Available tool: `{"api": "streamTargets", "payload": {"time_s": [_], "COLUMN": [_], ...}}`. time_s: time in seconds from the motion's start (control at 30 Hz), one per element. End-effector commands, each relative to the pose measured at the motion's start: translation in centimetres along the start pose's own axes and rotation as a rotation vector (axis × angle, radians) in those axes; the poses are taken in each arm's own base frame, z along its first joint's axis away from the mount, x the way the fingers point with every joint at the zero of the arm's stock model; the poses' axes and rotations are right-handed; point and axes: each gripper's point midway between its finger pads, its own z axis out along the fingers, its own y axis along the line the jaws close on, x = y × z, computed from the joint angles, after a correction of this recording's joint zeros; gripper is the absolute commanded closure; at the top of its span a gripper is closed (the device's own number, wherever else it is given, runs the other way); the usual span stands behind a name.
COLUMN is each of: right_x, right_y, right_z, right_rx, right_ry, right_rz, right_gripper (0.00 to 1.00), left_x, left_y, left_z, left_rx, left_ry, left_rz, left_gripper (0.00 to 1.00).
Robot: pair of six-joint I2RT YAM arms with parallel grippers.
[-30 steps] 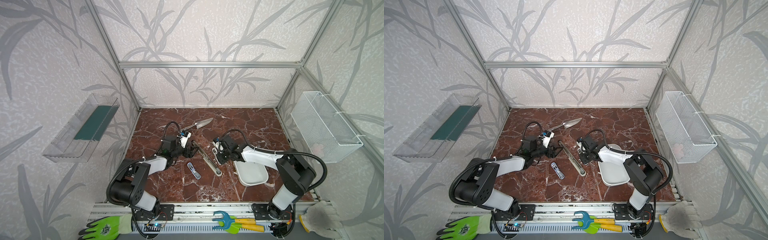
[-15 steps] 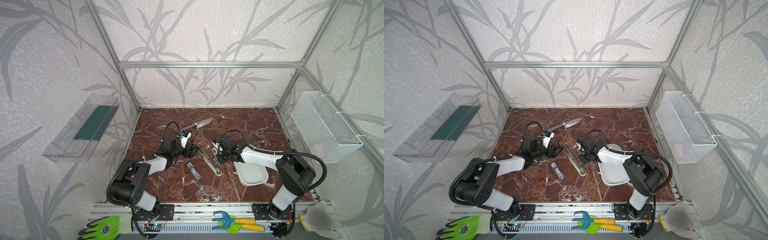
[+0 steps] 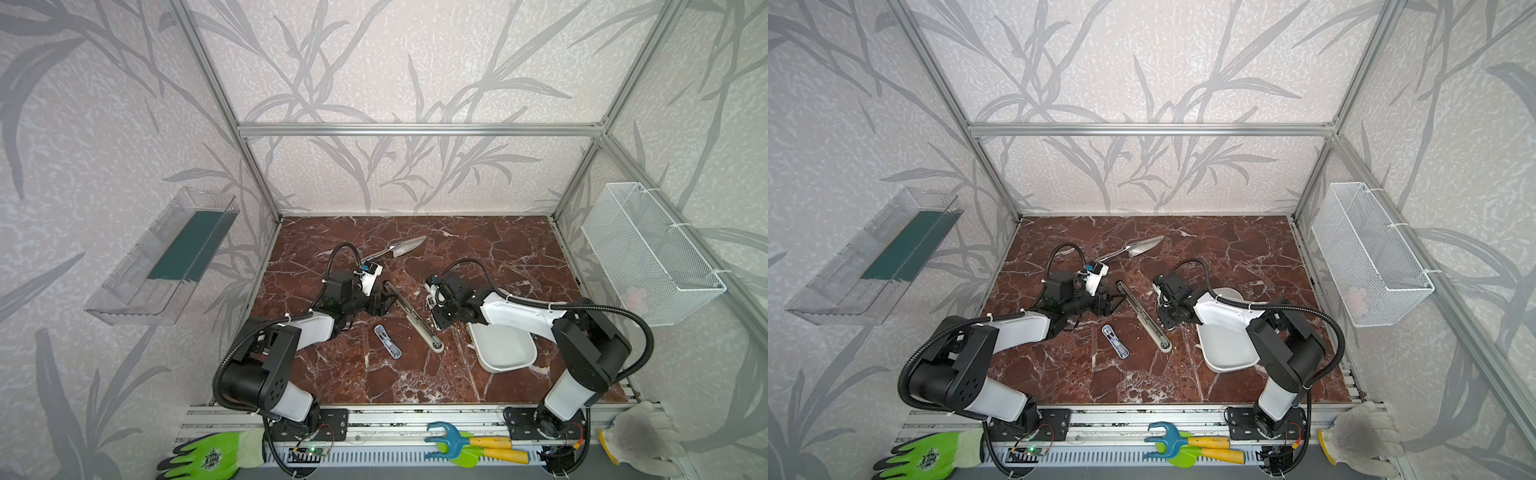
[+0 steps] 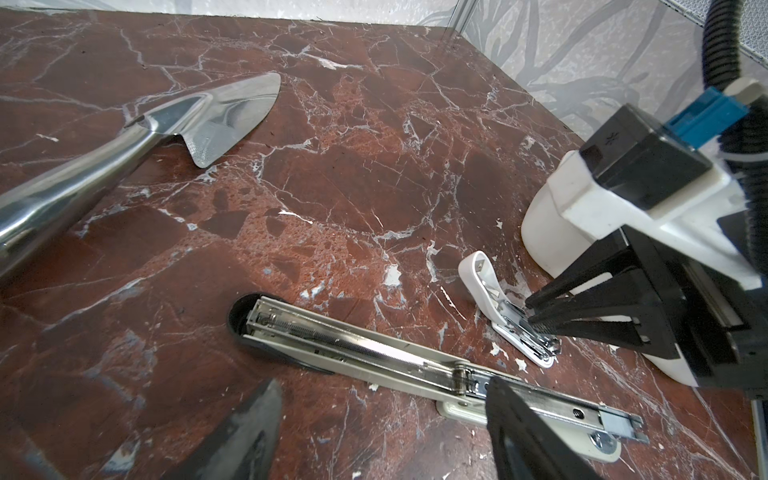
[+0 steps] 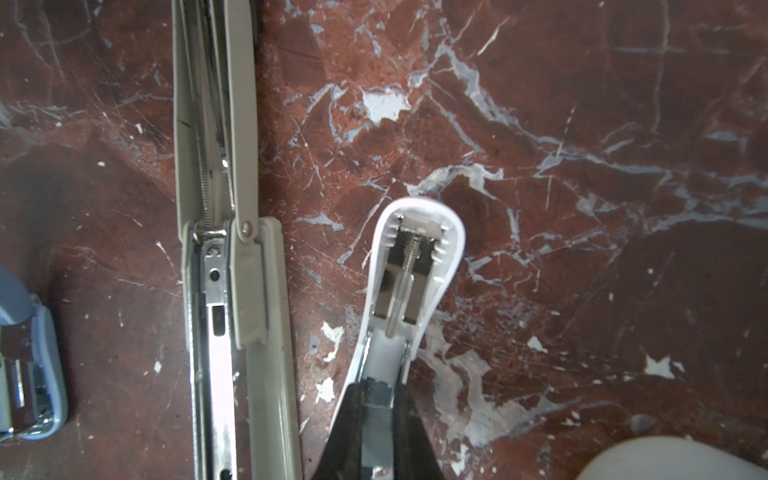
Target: Load the staples into the stapler
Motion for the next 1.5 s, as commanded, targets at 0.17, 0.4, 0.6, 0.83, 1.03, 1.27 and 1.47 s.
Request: {"api": "streamTargets", "payload": {"time_s": [0.17,0.4,0.6,0.83,1.03,1.27,1.47], "right_x": [-0.4,-0.3,0.4,0.8,0.9,1.4,1.8], "right_y": [0.3,0.6,0.6,0.3,-0.1,-0.7,-1.0], "right_z": [-0.4,-0.3,0.6,1.0,1.0,0.8,0.5], "right_rx": [-0.004,-0.021,-0.02,-0.001,0.024,0.053,0.07], "right_ry": [0.005,0.011,0.049,0.068,0.072,0.083,0.09], "right_rz": [0.043,0.064,0.094,0.112,0.116,0.129,0.144], "right_gripper": [0.95,0.99,0.99,0.99,0.99,0.98,0.86], "left_x": [-0.6,-0.6,-0.6,-0.6,-0.5,-0.5,-0.6], "left_y": [-0.1,-0.1,-0.1,-0.2,-0.2,-0.2,-0.2], "left_z": [0.4,0.4,0.4,0.4,0.4,0.4,0.5], "left_rx": [0.003,0.004,0.002,0.006,0.007,0.005,0.006], "left_ry": [-0.002,0.0,0.0,0.001,0.002,0.002,0.002], "left_rz": [0.029,0.03,0.029,0.031,0.033,0.035,0.036], "left_gripper": [0.22,0.22,0.22,0.22,0.22,0.22,0.22]}}
